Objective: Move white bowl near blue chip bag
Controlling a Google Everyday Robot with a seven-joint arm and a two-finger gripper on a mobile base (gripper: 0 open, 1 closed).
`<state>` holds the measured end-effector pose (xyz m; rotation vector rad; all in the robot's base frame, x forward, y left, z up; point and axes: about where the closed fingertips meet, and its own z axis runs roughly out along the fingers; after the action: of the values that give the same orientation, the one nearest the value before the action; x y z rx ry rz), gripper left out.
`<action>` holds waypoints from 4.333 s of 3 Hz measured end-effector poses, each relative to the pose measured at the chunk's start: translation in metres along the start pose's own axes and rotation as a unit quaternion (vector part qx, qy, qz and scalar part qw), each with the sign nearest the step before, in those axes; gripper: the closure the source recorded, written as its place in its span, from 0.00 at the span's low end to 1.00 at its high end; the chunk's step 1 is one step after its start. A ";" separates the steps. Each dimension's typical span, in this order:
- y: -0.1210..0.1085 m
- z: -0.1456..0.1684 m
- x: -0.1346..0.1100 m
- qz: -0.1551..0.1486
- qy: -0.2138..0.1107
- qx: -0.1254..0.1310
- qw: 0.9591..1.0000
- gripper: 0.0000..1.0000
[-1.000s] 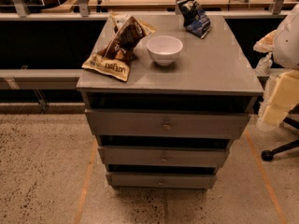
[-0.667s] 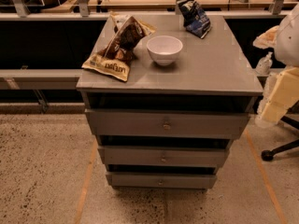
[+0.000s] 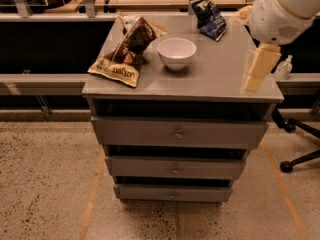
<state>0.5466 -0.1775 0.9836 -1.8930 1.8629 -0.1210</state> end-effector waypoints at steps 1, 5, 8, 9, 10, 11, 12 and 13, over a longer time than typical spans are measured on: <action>-0.047 0.057 -0.008 -0.038 0.002 0.002 0.999 0.00; -0.113 0.122 -0.037 -0.012 -0.092 0.050 0.994 0.03; -0.134 0.186 -0.074 0.079 -0.197 0.009 0.977 0.47; -0.133 0.200 -0.082 0.088 -0.205 -0.008 0.975 0.59; -0.133 0.205 -0.086 0.091 -0.206 -0.012 0.974 0.82; -0.139 0.200 -0.083 0.094 -0.196 0.000 0.976 1.00; -0.161 0.181 -0.066 0.090 -0.164 0.049 0.981 1.00; -0.192 0.160 -0.042 0.086 -0.121 0.118 0.982 1.00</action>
Offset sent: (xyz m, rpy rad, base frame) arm 0.0585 0.0192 -0.0267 -0.0298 -0.0224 0.0597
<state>0.7819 -0.1015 0.9286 -1.5088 1.7519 -0.0484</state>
